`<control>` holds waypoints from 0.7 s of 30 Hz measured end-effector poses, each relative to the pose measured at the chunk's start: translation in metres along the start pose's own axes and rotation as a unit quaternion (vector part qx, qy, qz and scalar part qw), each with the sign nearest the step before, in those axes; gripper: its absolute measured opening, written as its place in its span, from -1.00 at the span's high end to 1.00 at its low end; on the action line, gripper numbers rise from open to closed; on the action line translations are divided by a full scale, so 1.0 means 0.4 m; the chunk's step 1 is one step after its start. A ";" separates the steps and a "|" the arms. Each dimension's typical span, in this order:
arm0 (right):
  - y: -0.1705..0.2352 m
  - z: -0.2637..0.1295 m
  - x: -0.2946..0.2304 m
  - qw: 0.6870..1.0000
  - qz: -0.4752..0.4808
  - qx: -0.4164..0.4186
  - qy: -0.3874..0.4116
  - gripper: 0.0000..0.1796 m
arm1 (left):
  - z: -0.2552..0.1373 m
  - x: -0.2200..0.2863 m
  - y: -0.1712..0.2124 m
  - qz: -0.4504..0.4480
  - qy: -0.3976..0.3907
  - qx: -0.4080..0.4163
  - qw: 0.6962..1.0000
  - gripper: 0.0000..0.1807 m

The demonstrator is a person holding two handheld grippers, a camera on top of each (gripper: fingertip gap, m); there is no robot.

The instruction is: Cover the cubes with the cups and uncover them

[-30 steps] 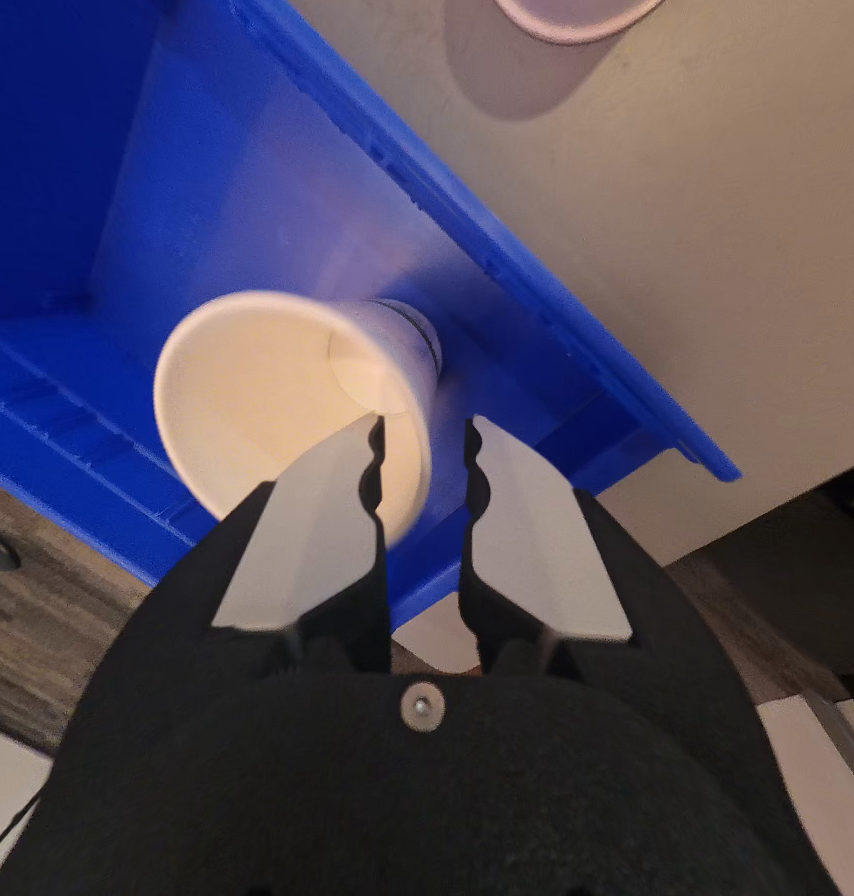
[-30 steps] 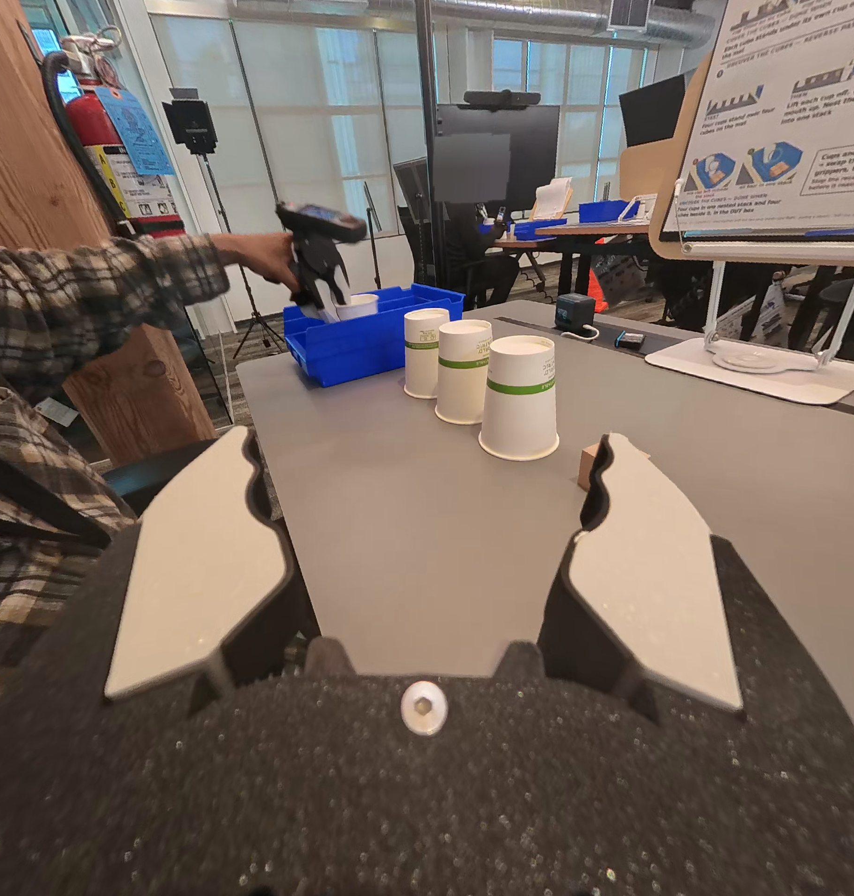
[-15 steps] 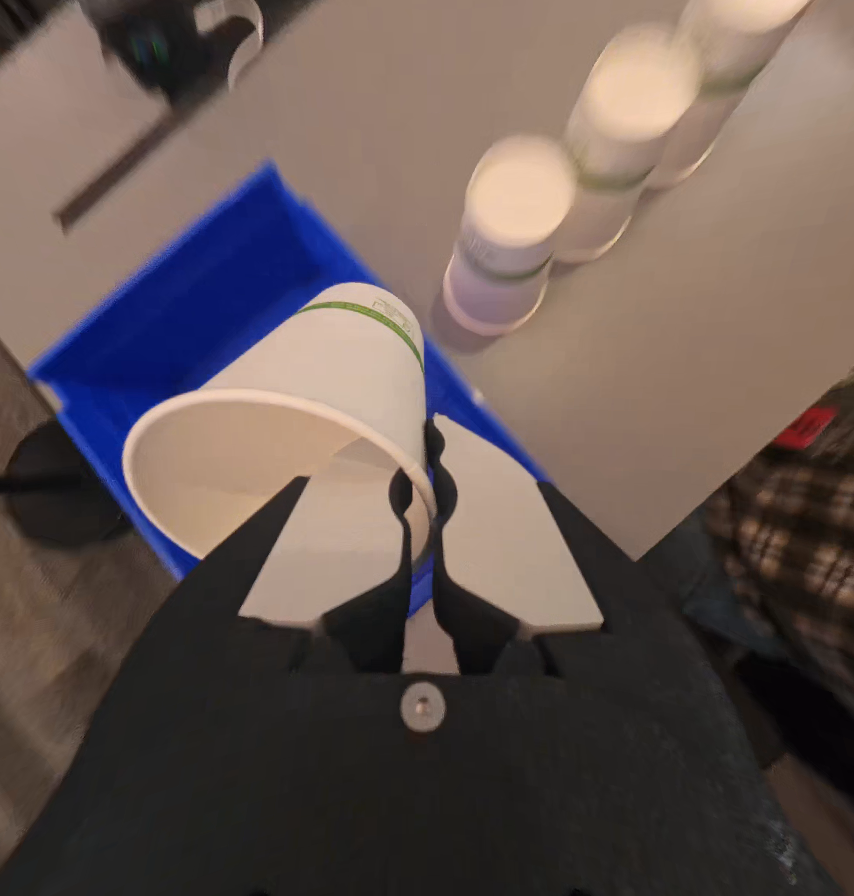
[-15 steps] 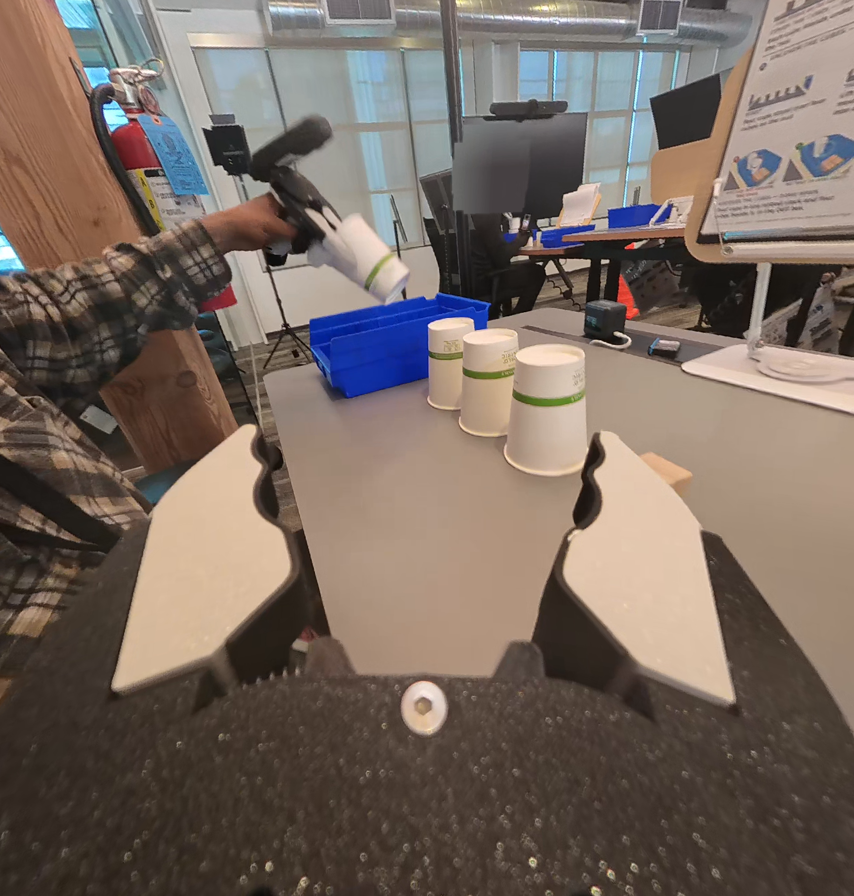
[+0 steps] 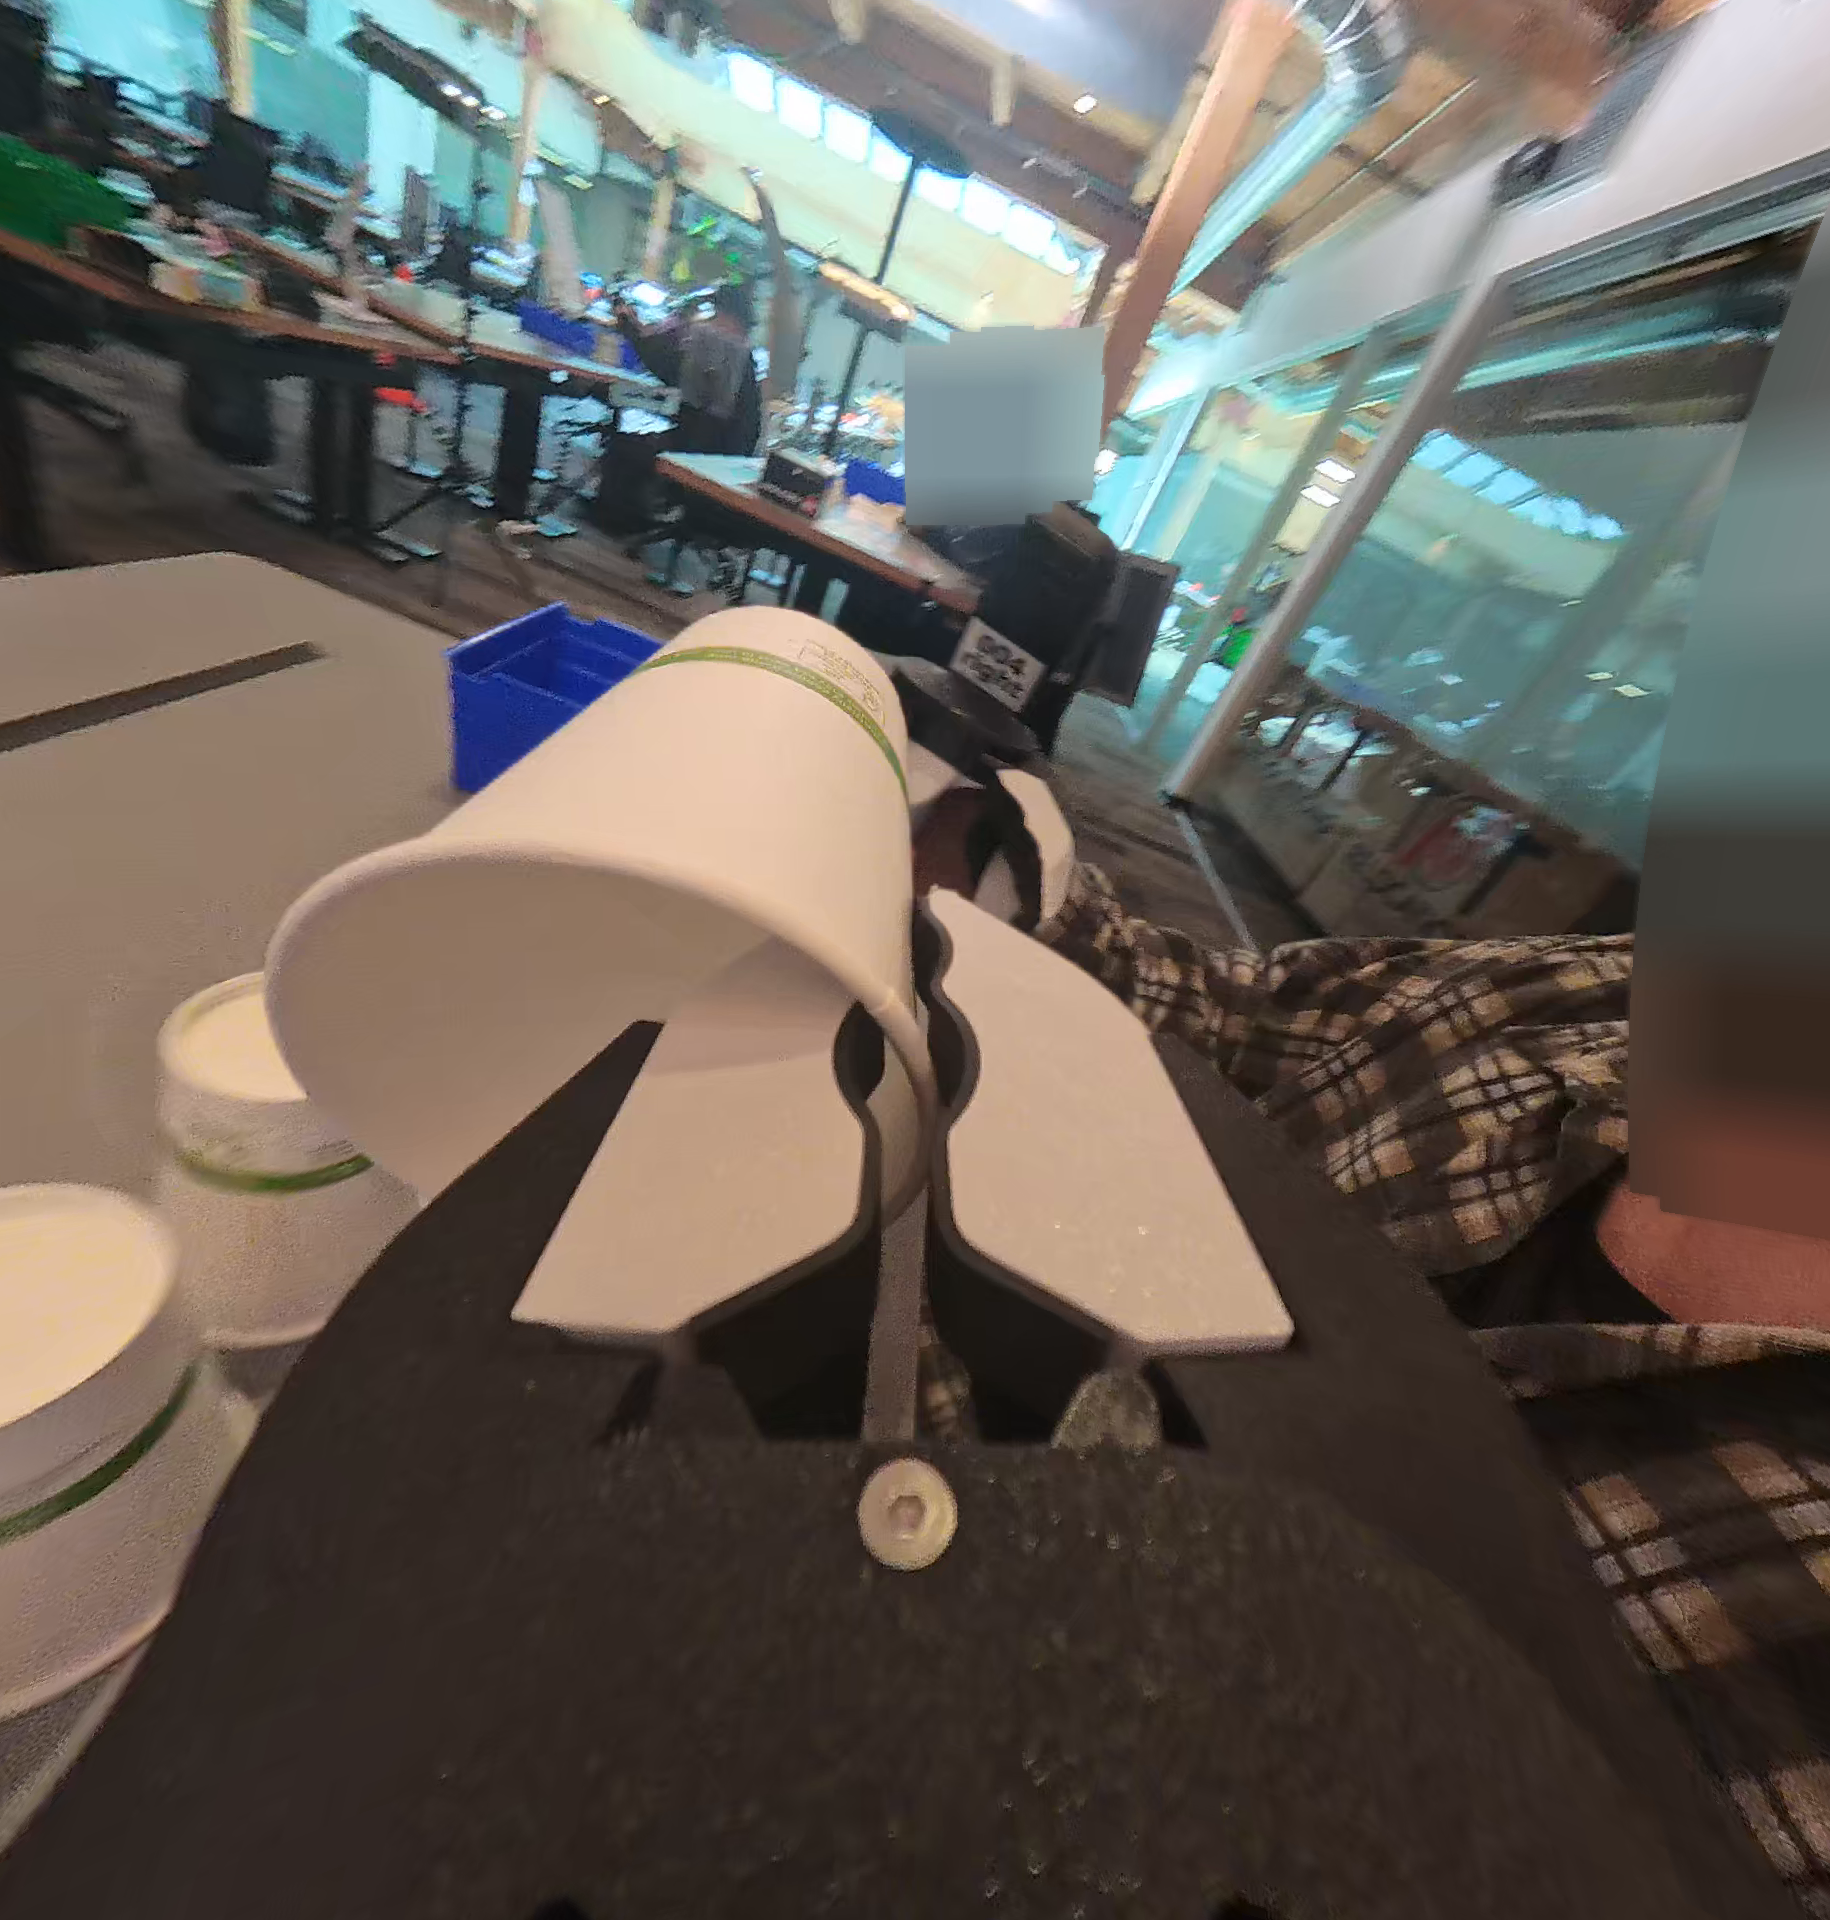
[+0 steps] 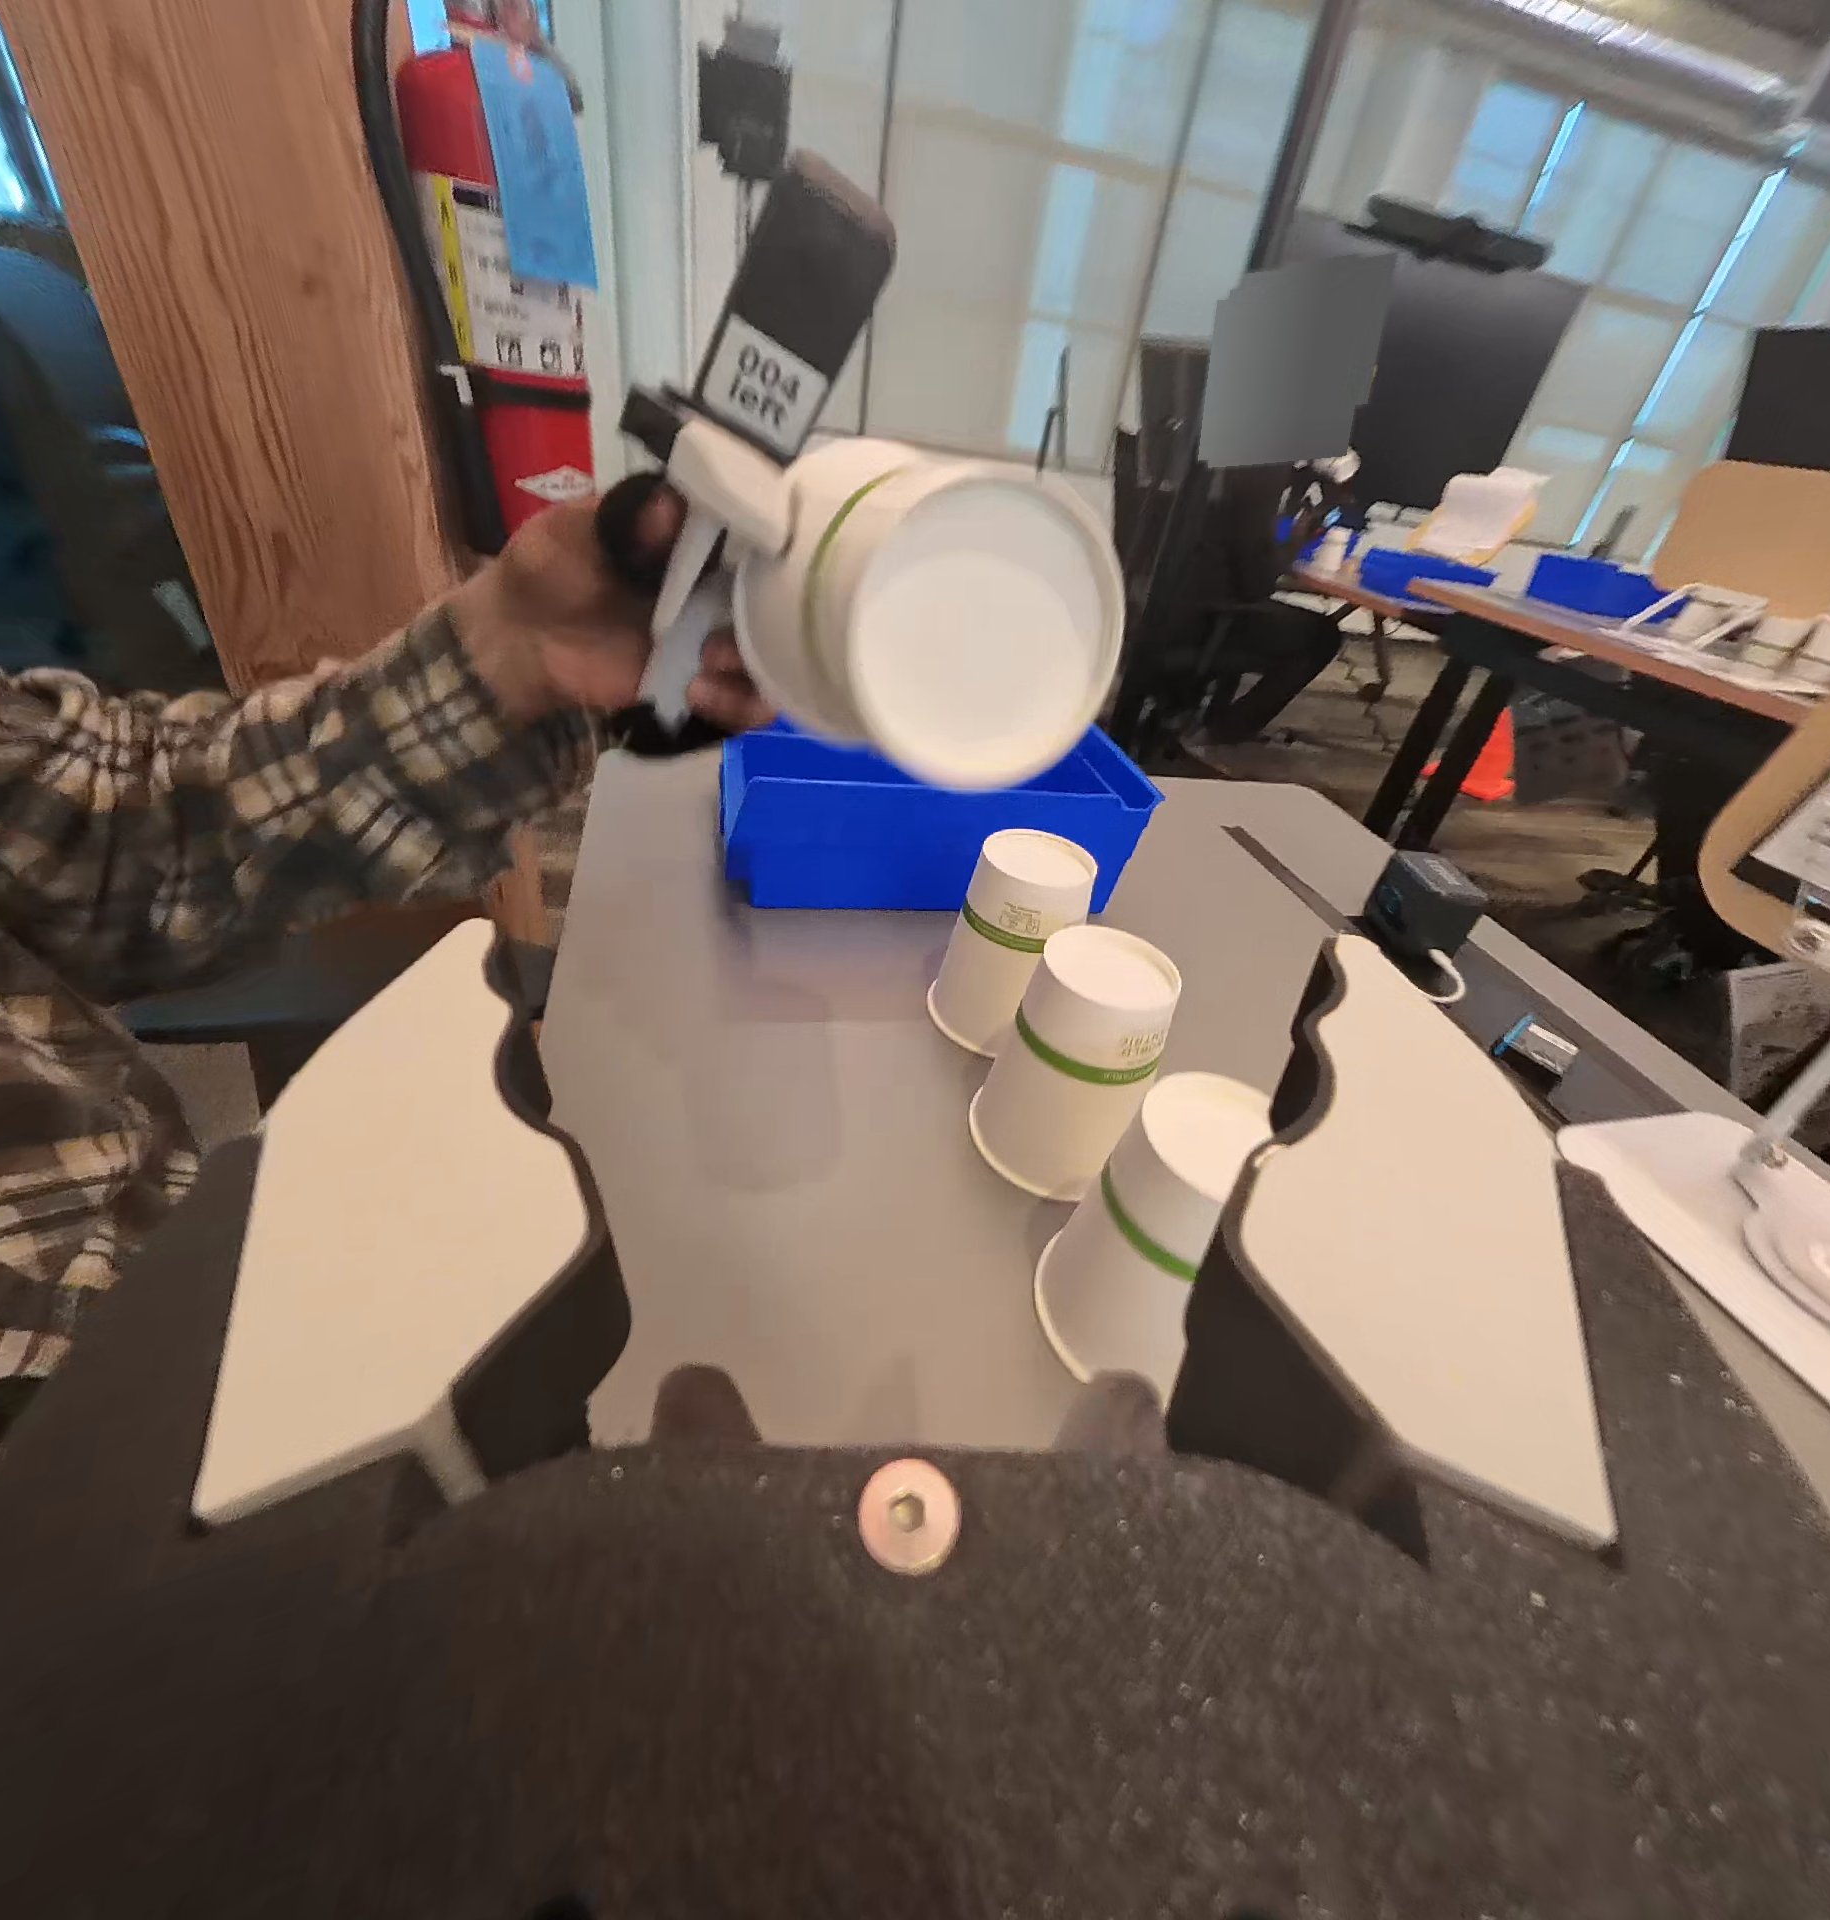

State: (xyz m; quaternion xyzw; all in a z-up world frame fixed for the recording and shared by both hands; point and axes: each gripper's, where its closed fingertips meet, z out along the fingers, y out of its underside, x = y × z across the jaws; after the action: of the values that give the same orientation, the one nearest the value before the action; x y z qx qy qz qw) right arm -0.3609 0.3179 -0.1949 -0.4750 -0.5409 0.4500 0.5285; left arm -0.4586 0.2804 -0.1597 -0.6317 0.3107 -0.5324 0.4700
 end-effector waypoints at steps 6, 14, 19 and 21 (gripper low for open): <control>0.002 0.068 -0.015 0.996 0.013 -0.055 -0.067 -0.41 | 0.079 0.012 0.061 -0.029 0.069 0.019 0.997 0.99; 0.031 0.115 -0.040 0.988 0.055 -0.096 -0.109 -0.24 | 0.111 0.016 0.095 -0.041 0.102 0.027 0.994 0.98; 0.042 0.124 -0.051 0.980 0.078 -0.124 -0.133 -0.03 | 0.121 0.011 0.110 -0.046 0.105 0.029 0.993 0.98; 0.048 0.123 -0.051 0.977 0.079 -0.144 -0.135 -0.03 | 0.120 0.010 0.110 -0.052 0.109 0.035 0.992 0.97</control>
State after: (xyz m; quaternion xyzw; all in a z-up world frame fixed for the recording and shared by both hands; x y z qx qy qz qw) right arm -0.4093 0.3012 -0.2185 -0.5220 -0.6270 0.4676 0.3401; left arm -0.4065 0.2736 -0.1983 -0.5680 0.3079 -0.6326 0.4271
